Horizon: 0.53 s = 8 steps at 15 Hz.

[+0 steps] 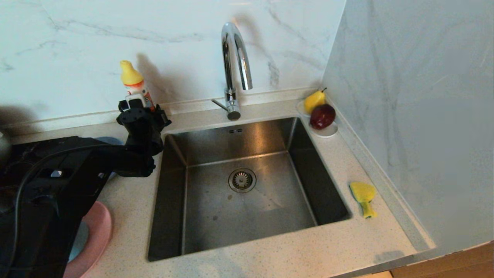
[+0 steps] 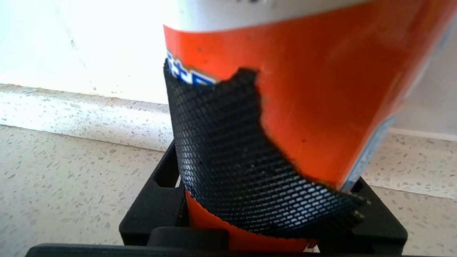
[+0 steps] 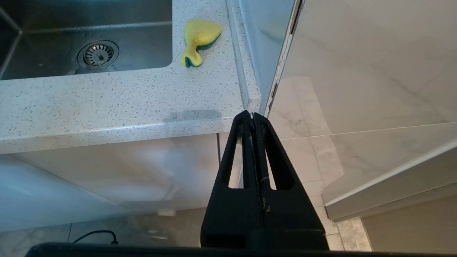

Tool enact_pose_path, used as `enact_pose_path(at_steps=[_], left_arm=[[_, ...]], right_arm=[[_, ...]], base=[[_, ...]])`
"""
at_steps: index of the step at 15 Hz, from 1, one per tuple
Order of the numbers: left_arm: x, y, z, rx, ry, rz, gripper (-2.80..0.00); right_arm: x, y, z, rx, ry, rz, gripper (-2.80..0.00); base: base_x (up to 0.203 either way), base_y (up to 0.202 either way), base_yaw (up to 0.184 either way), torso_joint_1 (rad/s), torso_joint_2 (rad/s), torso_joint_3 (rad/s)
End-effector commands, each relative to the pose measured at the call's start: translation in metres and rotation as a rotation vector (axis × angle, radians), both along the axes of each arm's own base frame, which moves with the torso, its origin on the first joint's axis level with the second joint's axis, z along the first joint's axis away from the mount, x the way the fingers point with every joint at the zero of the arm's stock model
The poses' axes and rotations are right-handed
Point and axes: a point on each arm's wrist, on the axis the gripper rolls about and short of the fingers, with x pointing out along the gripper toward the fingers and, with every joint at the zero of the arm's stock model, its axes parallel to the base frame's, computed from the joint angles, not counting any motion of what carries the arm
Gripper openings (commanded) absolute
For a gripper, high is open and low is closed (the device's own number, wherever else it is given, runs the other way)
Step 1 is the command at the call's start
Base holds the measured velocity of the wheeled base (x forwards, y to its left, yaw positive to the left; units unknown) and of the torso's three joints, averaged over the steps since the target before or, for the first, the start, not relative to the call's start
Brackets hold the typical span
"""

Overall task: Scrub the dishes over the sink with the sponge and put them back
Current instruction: Grab the dish soap

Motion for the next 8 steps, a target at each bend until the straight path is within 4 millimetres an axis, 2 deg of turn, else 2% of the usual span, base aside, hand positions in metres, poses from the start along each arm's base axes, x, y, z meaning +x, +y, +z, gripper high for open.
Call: enact_pose_path(at_steps=[1, 8], left_arm=[[-0.003, 0.0, 0.001, -0.002, -0.002, 0.003, -2.8], [-0.028, 0.001, 0.023, -0.015, -0.04, 0.023, -2.8]], right_arm=[[0.0, 0.0, 0.0, 0.0, -0.001, 0.001, -2.8], [0.0, 0.0, 0.0, 0.0, -0.001, 0.001, -2.8]], base=[[0.0, 0.0, 0.0, 0.0, 0.0, 0.0], [0.0, 0.0, 0.0, 0.0, 0.0, 0.0]])
